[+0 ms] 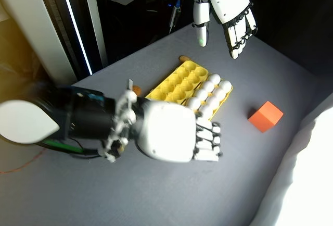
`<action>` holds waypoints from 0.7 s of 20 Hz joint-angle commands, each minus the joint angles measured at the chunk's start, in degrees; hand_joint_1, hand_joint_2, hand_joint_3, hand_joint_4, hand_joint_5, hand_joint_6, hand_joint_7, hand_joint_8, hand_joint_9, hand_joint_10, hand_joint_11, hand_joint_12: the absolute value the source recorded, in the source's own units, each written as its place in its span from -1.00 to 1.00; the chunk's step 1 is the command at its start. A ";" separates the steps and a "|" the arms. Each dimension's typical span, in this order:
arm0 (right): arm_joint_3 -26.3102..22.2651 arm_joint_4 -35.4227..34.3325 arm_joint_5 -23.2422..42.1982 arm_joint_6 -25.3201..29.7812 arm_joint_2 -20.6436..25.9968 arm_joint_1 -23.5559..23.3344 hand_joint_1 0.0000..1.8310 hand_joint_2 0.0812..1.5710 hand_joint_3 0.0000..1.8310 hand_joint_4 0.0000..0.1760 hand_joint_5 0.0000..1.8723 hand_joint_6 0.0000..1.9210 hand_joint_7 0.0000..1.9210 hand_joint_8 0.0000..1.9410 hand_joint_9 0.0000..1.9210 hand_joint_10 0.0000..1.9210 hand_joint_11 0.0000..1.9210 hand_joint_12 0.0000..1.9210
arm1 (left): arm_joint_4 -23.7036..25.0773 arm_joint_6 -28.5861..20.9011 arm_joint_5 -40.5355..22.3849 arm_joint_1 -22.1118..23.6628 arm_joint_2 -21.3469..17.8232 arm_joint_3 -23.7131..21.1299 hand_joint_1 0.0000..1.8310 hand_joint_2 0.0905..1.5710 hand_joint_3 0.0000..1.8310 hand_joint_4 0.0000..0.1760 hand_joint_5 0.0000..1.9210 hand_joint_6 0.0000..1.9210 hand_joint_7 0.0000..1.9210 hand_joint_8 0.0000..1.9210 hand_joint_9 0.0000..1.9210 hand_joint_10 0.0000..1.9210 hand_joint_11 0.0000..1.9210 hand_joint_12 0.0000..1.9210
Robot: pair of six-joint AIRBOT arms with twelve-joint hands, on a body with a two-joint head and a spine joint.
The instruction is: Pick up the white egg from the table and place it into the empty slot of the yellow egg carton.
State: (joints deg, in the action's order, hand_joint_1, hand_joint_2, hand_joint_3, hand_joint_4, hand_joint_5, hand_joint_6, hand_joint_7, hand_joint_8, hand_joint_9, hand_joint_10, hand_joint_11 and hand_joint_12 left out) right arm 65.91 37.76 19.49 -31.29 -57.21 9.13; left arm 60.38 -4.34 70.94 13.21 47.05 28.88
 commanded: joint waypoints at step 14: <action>-13.20 14.05 8.69 -3.25 12.94 4.94 0.13 0.33 -1.00 -1.00 -0.61 -0.98 -0.64 -0.98 -0.63 -0.96 -1.00 0.14 | 4.93 0.28 0.26 0.65 -0.37 0.04 -1.00 0.63 -1.00 -1.00 -0.69 -0.99 -0.59 -0.99 -0.55 -0.99 -1.00 0.11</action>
